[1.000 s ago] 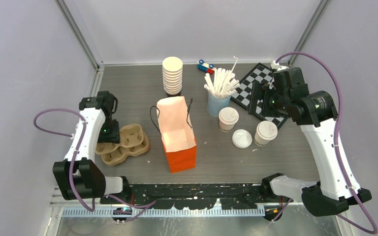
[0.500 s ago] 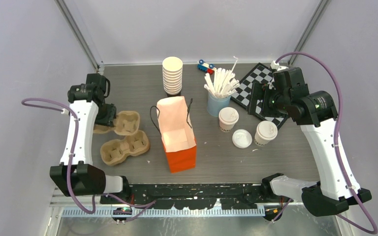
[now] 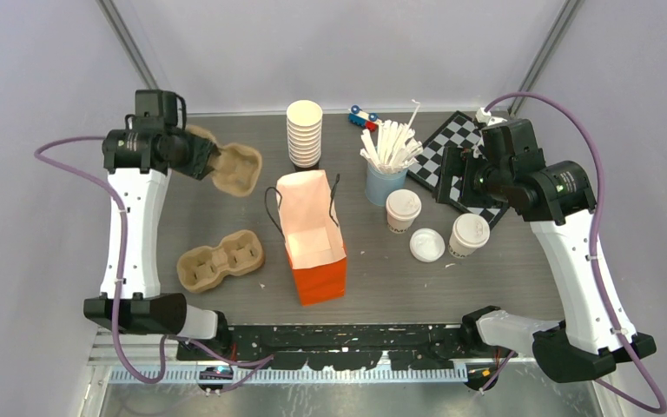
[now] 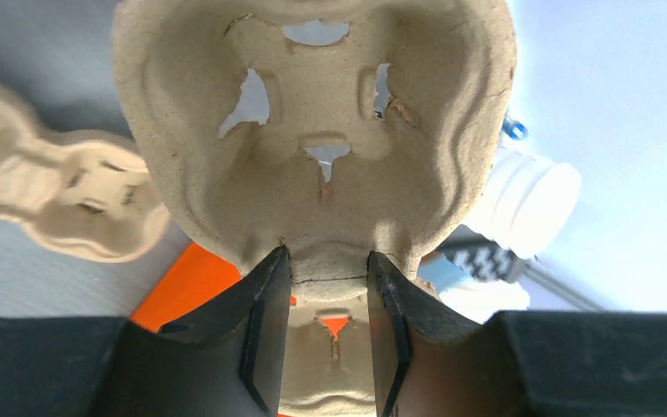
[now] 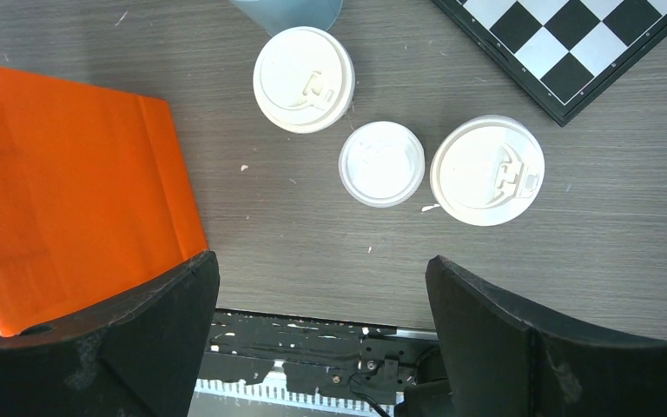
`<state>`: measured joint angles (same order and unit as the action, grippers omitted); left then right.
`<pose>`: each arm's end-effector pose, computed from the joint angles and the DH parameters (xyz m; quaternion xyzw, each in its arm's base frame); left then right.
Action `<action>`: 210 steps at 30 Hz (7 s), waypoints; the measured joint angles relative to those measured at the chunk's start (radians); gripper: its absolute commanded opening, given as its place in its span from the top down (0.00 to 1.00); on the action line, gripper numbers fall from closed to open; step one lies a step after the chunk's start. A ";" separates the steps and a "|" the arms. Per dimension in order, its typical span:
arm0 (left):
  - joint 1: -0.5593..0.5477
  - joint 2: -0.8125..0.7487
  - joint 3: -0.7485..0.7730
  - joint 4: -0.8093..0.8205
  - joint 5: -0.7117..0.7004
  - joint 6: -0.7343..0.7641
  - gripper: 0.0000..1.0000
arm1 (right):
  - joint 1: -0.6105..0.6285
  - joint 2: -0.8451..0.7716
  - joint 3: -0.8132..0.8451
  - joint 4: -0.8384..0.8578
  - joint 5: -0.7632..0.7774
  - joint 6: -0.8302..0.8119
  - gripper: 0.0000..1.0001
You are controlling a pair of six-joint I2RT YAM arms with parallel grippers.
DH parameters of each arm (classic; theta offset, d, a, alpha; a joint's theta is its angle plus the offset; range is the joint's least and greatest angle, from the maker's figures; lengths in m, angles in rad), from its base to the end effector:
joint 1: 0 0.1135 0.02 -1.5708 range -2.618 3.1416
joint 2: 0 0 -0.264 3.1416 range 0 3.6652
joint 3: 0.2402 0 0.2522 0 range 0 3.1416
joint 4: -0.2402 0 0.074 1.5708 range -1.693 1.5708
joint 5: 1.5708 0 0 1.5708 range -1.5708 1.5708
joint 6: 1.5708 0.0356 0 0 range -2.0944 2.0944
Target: Pack the takeout coffee
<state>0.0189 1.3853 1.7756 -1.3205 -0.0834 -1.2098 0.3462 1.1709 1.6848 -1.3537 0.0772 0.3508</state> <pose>0.2404 0.0075 0.4339 -0.5574 0.7674 -0.1437 0.2826 0.1647 0.0565 0.4478 0.0159 0.9332 0.0881 0.3480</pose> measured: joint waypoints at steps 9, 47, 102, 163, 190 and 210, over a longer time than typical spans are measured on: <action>-0.168 0.079 0.258 0.050 0.115 0.043 0.75 | 0.009 -0.016 0.000 0.006 -0.015 0.008 0.07; -0.523 -0.048 0.151 0.026 0.332 0.093 0.79 | 0.066 0.115 0.003 0.438 -0.366 0.573 0.24; -0.575 -0.002 0.021 0.000 0.339 0.206 0.81 | 0.353 0.261 0.055 0.423 -0.366 0.618 0.82; -0.658 -0.008 -0.090 0.102 0.174 0.197 0.82 | 0.353 0.243 0.028 0.350 -0.283 0.481 1.00; -0.698 0.049 -0.113 0.023 0.090 0.221 0.82 | 0.353 0.243 0.033 0.343 -0.285 0.466 1.00; -0.766 0.120 -0.139 -0.007 0.045 0.220 0.74 | 0.353 0.243 0.033 0.343 -0.286 0.455 1.00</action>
<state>-0.7471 1.5051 1.6367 -1.3273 -0.0387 -0.9901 0.6994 1.4136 1.7176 -1.0107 -0.2089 0.8059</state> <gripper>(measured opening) 0.353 0.032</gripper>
